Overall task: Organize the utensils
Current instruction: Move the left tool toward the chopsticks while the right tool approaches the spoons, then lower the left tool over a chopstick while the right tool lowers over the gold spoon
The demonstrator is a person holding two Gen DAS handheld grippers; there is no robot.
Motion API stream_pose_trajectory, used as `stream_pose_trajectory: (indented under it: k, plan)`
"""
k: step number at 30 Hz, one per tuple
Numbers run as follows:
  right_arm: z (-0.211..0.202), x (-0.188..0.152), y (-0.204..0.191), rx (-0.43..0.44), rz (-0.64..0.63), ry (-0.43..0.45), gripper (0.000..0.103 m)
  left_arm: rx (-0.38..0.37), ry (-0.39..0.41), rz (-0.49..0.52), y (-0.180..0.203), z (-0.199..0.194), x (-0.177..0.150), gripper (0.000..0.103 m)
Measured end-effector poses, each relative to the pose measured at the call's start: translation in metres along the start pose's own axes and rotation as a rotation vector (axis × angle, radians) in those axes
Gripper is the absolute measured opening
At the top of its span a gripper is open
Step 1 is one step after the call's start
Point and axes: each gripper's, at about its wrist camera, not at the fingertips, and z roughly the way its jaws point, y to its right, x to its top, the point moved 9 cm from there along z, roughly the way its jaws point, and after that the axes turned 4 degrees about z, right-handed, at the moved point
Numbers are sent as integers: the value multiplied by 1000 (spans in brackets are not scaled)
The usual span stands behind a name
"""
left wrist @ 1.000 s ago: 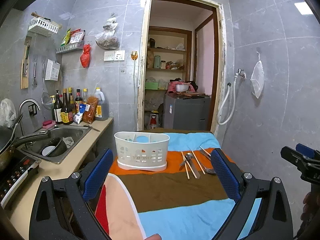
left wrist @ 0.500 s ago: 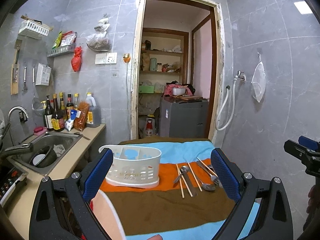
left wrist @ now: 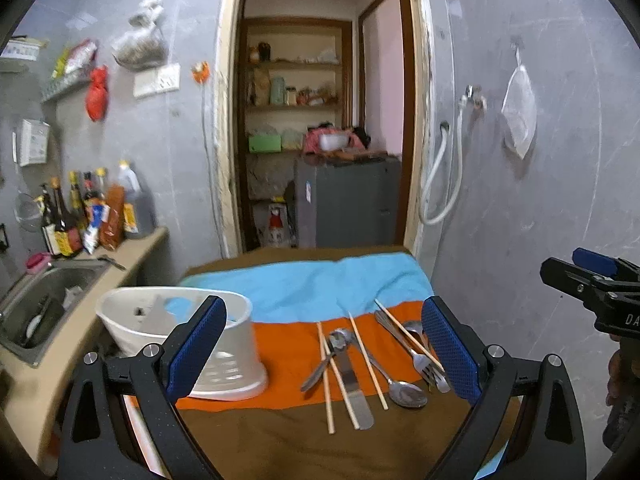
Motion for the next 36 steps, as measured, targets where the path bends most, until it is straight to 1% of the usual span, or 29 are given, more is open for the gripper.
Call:
stream_pose_trajectory:
  k: [2, 4, 7, 9, 10, 11, 12, 13, 14, 15, 16, 17, 20, 23, 24, 26, 30, 32, 36]
  plan:
    - [21, -5, 10, 11, 14, -27, 102, -4, -26, -1, 3, 18, -5, 95]
    - [40, -12, 19, 22, 20, -55, 99, -5, -54, -4, 6, 40, -13, 95]
    - [67, -23, 31, 32, 38, -103, 93, 2, -101, -11, 9, 71, -25, 94]
    - [84, -31, 37, 44, 53, -135, 86, 16, -129, -13, 8, 85, -32, 91]
    - [94, -36, 40, 49, 60, -154, 84, 29, -152, -10, 8, 96, -36, 87]
    - [102, -40, 43, 49, 63, -170, 81, 41, -168, -7, 8, 103, -41, 81]
    - [111, -46, 46, 48, 67, -191, 76, 55, -185, -5, 7, 111, -45, 78]
    - [117, -49, 47, 47, 71, -206, 73, 70, -208, -6, 4, 122, -50, 70]
    - [125, -55, 49, 51, 80, -228, 66, 81, -230, -12, 2, 131, -54, 63]
    - [132, -61, 51, 54, 88, -254, 59, 87, -241, -18, 0, 137, -58, 59]
    - [138, -66, 52, 57, 93, -272, 55, 97, -262, -28, -2, 145, -62, 52]
    - [142, -70, 52, 62, 97, -289, 49, 105, -283, -40, -5, 153, -67, 49]
    - [154, -82, 51, 84, 106, -334, 39, 126, -327, -64, -11, 170, -77, 33]
    - [164, -91, 48, 106, 110, -376, 34, 157, -394, -75, -17, 184, -90, 24]
    - [167, -94, 47, 114, 114, -388, 32, 164, -419, -81, -19, 189, -96, 23]
    - [172, -99, 44, 133, 122, -413, 29, 168, -444, -89, -19, 193, -103, 19]
    - [184, -103, 41, 147, 125, -455, 22, 162, -495, -115, -21, 199, -119, 16]
    - [188, -104, 39, 147, 140, -471, 19, 159, -508, -135, -22, 201, -123, 13]
    - [195, -106, 42, 148, 170, -485, 17, 143, -532, -195, -28, 205, -129, 12]
